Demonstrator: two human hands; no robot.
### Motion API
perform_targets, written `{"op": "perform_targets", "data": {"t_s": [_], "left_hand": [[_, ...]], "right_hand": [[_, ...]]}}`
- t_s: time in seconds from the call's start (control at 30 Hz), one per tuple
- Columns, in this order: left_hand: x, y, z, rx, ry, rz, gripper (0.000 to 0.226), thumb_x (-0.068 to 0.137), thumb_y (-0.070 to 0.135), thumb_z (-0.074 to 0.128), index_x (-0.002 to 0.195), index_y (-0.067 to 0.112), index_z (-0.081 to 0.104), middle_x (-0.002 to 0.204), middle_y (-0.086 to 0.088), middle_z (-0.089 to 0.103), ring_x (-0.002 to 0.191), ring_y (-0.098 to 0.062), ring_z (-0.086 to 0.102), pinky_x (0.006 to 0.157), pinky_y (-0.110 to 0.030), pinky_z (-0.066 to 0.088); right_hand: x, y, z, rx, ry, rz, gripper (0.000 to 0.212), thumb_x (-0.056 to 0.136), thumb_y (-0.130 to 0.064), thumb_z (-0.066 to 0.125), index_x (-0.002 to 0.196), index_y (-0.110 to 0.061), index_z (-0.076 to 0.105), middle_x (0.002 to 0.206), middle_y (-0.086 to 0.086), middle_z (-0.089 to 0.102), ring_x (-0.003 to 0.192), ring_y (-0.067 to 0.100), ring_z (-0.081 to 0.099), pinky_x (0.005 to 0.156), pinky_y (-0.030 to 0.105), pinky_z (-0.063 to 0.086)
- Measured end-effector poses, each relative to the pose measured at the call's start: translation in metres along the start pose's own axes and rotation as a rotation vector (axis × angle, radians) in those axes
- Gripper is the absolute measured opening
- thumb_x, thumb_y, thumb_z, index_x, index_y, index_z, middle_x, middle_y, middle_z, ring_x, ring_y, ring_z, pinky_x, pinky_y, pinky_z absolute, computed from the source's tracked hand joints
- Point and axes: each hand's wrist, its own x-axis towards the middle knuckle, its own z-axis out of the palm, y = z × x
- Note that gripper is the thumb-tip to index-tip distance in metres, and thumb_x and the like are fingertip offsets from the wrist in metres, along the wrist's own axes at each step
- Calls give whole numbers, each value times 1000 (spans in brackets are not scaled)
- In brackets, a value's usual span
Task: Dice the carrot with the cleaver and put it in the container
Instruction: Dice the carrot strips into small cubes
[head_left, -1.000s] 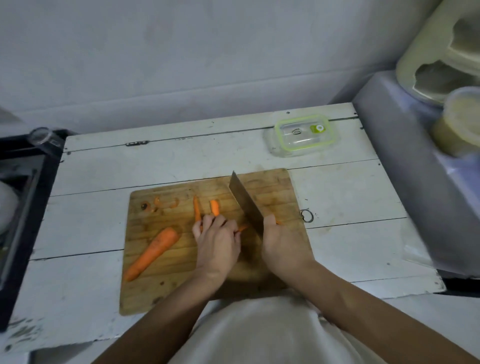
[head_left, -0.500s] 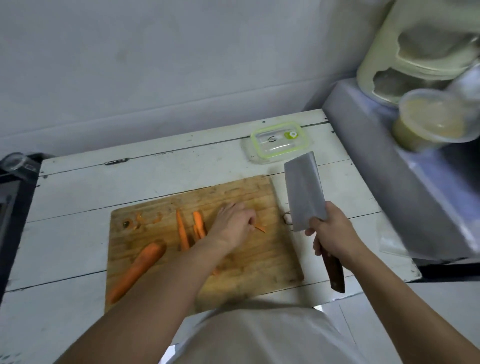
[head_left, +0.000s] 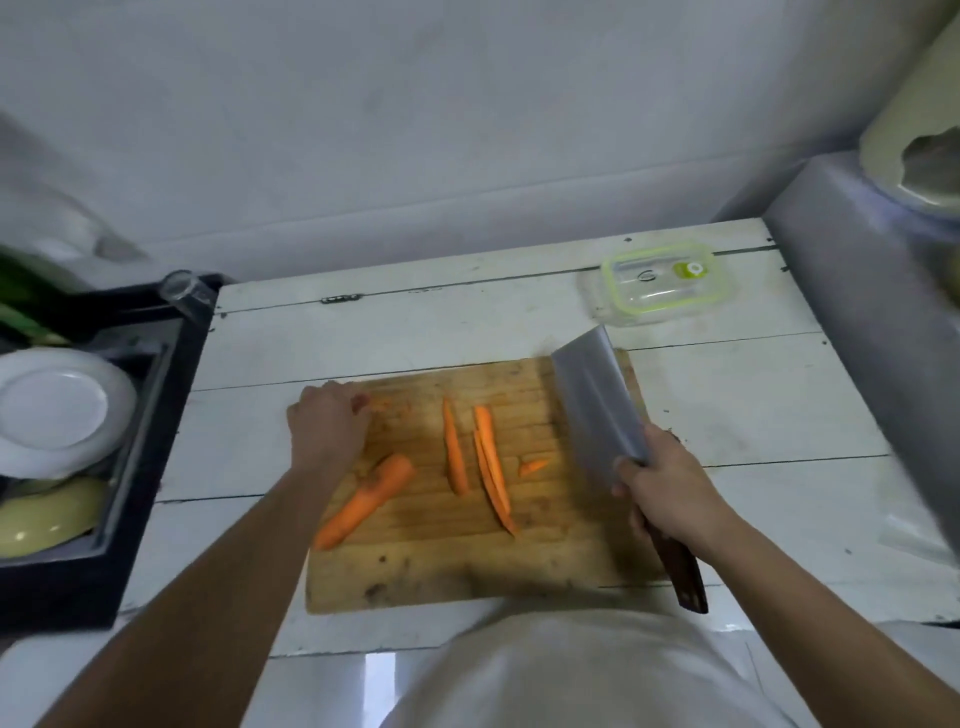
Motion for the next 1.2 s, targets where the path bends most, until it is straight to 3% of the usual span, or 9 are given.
{"op": "perform_targets", "data": {"t_s": [0.13, 0.23, 0.33, 0.43, 0.6, 0.67, 0.87, 1.0, 1.2], "left_hand": [[-34, 32, 5, -55, 101, 279, 26, 92, 22, 61, 115, 18, 72, 115, -9, 64, 108, -37, 57, 96, -51, 46], [-78, 91, 18, -66, -93, 558, 27, 97, 39, 58, 121, 29, 67, 118, 4, 65, 119, -23, 53, 104, -45, 37], [-103, 141, 36, 95, -201, 669, 34, 100, 45, 51, 124, 22, 60, 122, 0, 64, 122, -24, 50, 109, -45, 30], [-103, 165, 44, 170, -223, 549, 24, 97, 24, 50, 119, 17, 60, 112, -7, 71, 111, -29, 63, 101, -46, 39], [-103, 198, 45, -350, -436, 181, 21, 98, 34, 61, 90, 17, 70, 98, -5, 73, 98, -27, 68, 87, -37, 55], [-111, 192, 40, -435, -403, 153, 14, 100, 30, 62, 95, 22, 71, 103, 1, 73, 100, -20, 67, 90, -35, 53], [-143, 136, 58, -223, -123, 676, 22, 99, 16, 58, 116, 16, 72, 117, 0, 64, 108, -16, 61, 96, -35, 53], [-154, 146, 66, -55, -214, 731, 57, 105, 40, 41, 156, 16, 36, 154, -1, 37, 141, -18, 33, 119, -37, 29], [-148, 146, 67, 32, -278, 765, 69, 106, 50, 33, 163, 15, 14, 169, -4, 12, 157, -19, 2, 125, -34, -4]], "right_hand": [[-3, 2, -3, -44, 74, 0, 7, 98, -14, 49, 97, -20, 52, 81, 17, 67, 40, 25, 55, 40, 29, 45], [-3, 14, -12, -106, 168, 27, 7, 97, -13, 45, 98, -16, 51, 80, 15, 66, 38, 24, 57, 39, 31, 49], [-8, 23, -22, -126, 181, 46, 7, 94, -11, 44, 96, -14, 51, 80, 16, 64, 40, 26, 58, 40, 35, 51], [-15, 29, -30, -163, 178, 18, 6, 93, -12, 45, 92, -16, 49, 79, 17, 64, 39, 29, 59, 44, 39, 52], [-17, 34, -31, -205, 175, -9, 3, 95, -14, 45, 94, -16, 47, 75, 15, 64, 42, 31, 62, 50, 43, 56], [-19, 38, -29, -259, 163, -21, 2, 96, -18, 47, 98, -18, 47, 79, 13, 63, 52, 32, 65, 56, 45, 57], [-25, 46, -16, -659, 93, -191, 7, 101, -27, 42, 101, -23, 36, 85, 7, 60, 77, 34, 58, 61, 37, 42], [-16, 45, -18, -1054, 131, -426, 16, 104, -32, 40, 107, -20, 49, 88, 4, 67, 73, 35, 64, 54, 36, 36], [5, 34, -38, -986, 86, -460, 21, 104, -33, 41, 115, -19, 52, 93, 7, 68, 83, 34, 65, 60, 35, 37]]}}
